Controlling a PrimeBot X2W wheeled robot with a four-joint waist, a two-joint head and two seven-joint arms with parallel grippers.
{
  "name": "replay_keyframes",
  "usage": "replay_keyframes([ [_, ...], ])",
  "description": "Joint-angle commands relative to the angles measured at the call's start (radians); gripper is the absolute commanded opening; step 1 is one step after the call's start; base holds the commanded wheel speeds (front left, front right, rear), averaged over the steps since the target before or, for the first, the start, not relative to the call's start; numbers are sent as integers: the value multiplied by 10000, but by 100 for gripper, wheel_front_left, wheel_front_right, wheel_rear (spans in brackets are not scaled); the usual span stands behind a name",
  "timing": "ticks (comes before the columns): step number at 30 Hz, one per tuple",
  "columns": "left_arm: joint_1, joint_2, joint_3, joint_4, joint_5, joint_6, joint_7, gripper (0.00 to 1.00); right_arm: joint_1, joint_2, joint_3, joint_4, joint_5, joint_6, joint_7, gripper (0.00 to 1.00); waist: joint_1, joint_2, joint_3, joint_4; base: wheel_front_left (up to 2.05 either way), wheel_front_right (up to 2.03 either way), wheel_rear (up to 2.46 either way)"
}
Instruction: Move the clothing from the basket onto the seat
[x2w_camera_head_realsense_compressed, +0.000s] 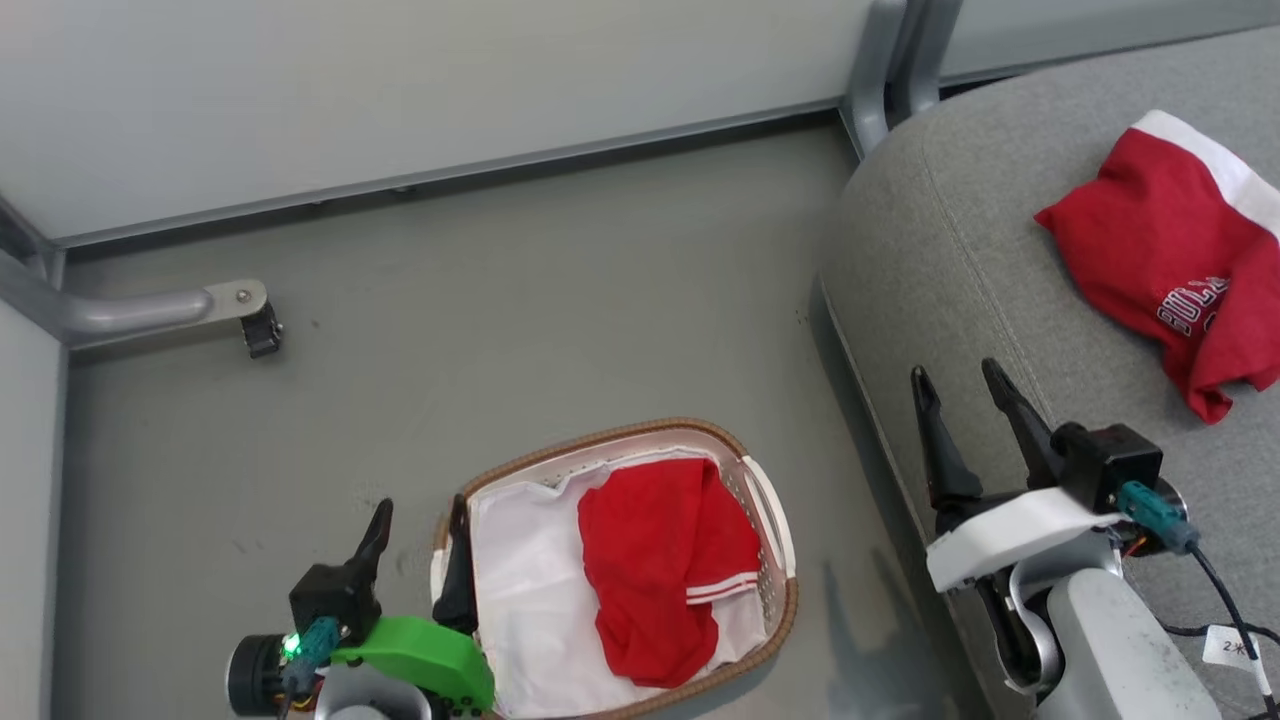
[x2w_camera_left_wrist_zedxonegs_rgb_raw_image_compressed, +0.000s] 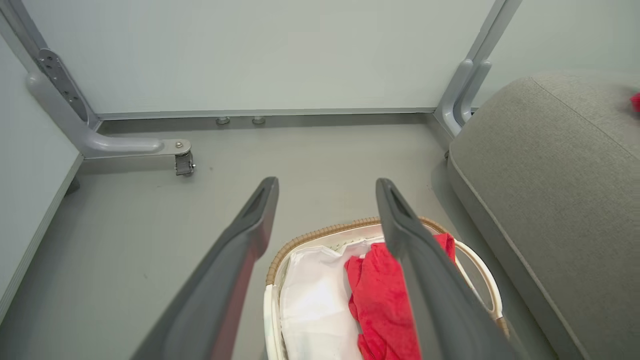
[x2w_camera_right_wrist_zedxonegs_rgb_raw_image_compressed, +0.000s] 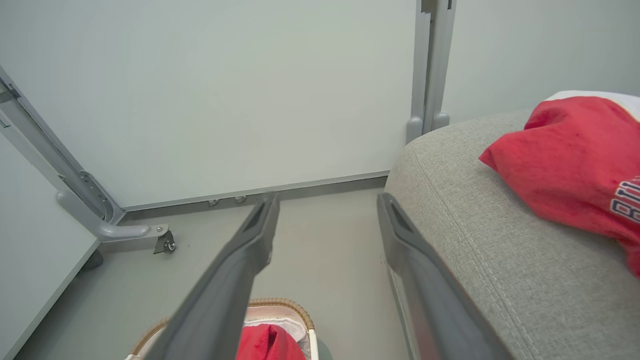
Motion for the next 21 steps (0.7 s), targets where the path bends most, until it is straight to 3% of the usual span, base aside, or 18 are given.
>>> replay_keyframes([
  [1, -412, 30, -155, 124, 61, -48, 11, 100, -264, -26, 47, -143, 114, -14, -42, 100, 1, 0, 1113, -801, 0, 0, 0],
  [11, -2317, 47, -1306, 1659, 144, -259, 9, 100, -1375, 70, 415, -1163, 548, -14, -42, 100, 1, 0, 3079, -1918, 0, 0, 0],
  [21, -4135, 59, -2283, 3625, 227, -477, 9, 100, -2248, 156, 707, -1658, 998, -14, -42, 100, 1, 0, 4723, -2534, 0, 0, 0],
])
